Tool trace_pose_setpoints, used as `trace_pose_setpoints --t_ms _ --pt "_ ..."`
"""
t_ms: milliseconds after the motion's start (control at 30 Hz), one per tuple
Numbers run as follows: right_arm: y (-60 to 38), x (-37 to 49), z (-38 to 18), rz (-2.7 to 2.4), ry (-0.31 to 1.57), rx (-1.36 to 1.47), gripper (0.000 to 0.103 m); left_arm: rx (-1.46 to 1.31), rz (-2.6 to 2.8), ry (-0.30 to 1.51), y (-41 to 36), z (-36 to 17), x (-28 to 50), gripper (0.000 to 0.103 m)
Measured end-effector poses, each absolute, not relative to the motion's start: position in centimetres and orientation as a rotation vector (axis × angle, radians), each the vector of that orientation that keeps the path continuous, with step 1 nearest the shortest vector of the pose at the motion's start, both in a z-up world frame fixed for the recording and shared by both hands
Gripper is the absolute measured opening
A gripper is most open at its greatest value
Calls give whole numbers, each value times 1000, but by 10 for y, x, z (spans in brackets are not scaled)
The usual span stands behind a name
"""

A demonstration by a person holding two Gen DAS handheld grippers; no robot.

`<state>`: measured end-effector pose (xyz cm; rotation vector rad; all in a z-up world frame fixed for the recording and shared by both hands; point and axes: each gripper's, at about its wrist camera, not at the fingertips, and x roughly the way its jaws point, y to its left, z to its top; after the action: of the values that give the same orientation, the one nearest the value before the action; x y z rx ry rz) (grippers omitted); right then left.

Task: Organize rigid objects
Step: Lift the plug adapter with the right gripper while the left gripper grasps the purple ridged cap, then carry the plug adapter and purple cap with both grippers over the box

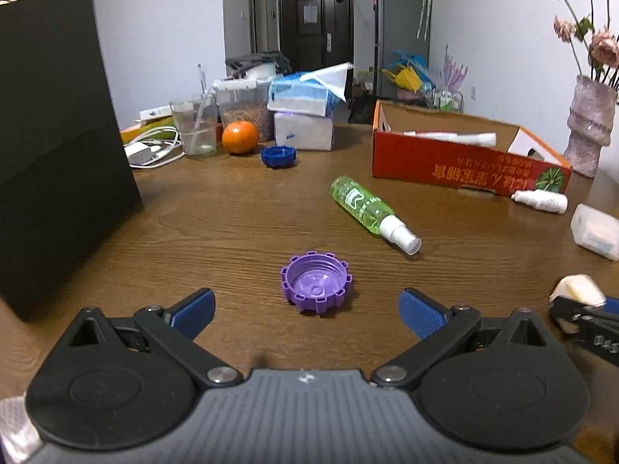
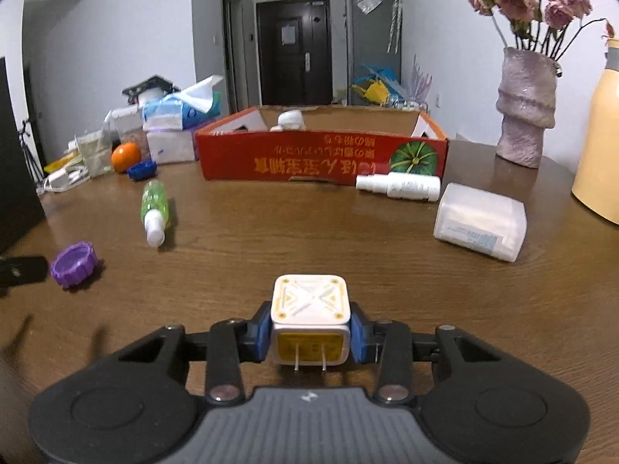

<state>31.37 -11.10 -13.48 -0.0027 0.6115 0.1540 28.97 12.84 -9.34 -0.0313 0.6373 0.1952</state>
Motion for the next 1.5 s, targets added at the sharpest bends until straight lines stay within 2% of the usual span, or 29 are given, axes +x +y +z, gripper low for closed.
trace_pose_setpoints --t_ms 400,667,733,767,800,833,1500 --pt "-129 313 -123 74 501 68 38 -25 197 723 136 -118 332 103" --pt "-132 315 -123 81 503 91 38 15 209 715 135 -124 352 102" --pt "-132 316 -124 84 507 92 38 10 214 703 137 -123 354 89" --pt "-132 317 -125 85 516 91 38 -3 202 705 138 -123 354 68" --pt "-132 318 -126 86 522 91 38 -18 182 715 140 -124 354 57" --pt "-131 318 -126 87 524 90 38 -32 167 721 141 -125 354 55" --pt "-129 308 -121 102 473 91 38 -93 186 615 136 -107 329 55"
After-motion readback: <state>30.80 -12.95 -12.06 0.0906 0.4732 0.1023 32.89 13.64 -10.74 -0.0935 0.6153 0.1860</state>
